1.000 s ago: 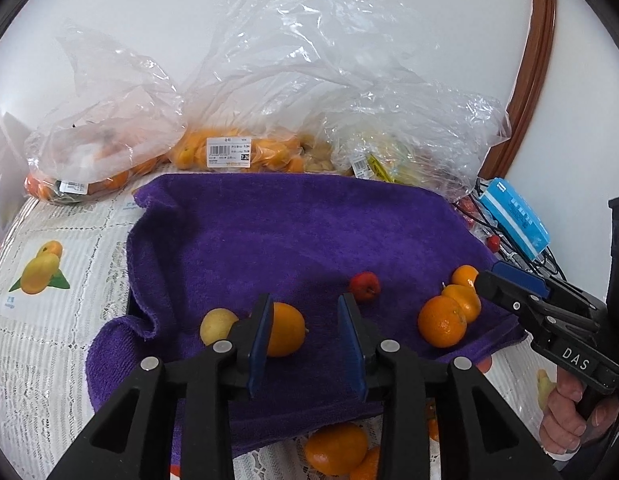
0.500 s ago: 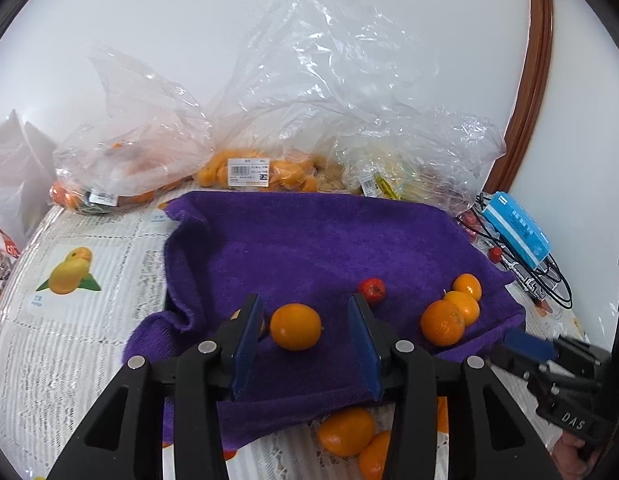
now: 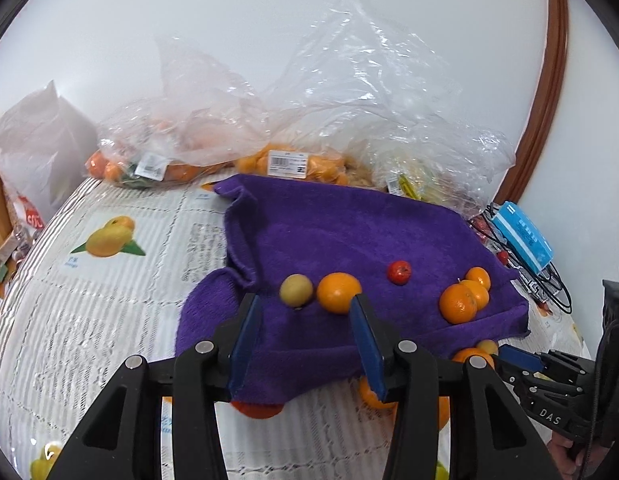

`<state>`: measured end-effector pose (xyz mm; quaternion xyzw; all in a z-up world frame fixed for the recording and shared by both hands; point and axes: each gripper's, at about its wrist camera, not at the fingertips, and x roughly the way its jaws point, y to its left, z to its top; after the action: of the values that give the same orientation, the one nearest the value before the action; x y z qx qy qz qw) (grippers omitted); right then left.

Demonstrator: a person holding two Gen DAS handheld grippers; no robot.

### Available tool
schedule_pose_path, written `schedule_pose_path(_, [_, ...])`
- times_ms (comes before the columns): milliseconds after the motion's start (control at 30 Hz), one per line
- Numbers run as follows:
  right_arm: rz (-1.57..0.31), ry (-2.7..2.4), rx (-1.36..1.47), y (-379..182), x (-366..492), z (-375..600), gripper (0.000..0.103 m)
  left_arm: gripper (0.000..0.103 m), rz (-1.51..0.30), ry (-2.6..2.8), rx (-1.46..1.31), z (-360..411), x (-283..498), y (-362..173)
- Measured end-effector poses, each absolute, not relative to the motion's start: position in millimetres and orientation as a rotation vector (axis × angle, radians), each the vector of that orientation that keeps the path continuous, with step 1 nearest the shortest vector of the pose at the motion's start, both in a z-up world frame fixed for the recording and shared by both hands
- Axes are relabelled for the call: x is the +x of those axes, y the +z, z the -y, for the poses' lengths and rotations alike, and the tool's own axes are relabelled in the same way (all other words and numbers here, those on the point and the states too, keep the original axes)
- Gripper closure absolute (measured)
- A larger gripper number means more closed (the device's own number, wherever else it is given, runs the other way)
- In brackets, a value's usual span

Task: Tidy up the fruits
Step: 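Grasp a pale yellow round fruit from the table with the right gripper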

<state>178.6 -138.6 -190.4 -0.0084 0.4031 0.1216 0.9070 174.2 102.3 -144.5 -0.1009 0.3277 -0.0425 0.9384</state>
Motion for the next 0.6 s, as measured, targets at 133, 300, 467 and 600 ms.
schedule_pose_path(133, [-0.83, 0.234, -0.036, -194, 179, 137, 0.072, 0.059, -0.675, -0.078, -0.202, -104, 175, -146])
schedule_pose_path(300, [-0.817, 0.226, -0.054, -193, 185, 132, 0.072, 0.059, -0.675, -0.08, -0.188, -101, 174, -146])
schedule_pose_path(467, [-0.825, 0.224, -0.055, -199, 193, 129, 0.072, 0.059, -0.679, -0.088, -0.18, -99, 174, -146])
schedule_pose_path(600, [-0.817, 0.224, -0.037, -199, 193, 133, 0.074, 0.059, -0.681, -0.093, -0.168, -96, 173, -147])
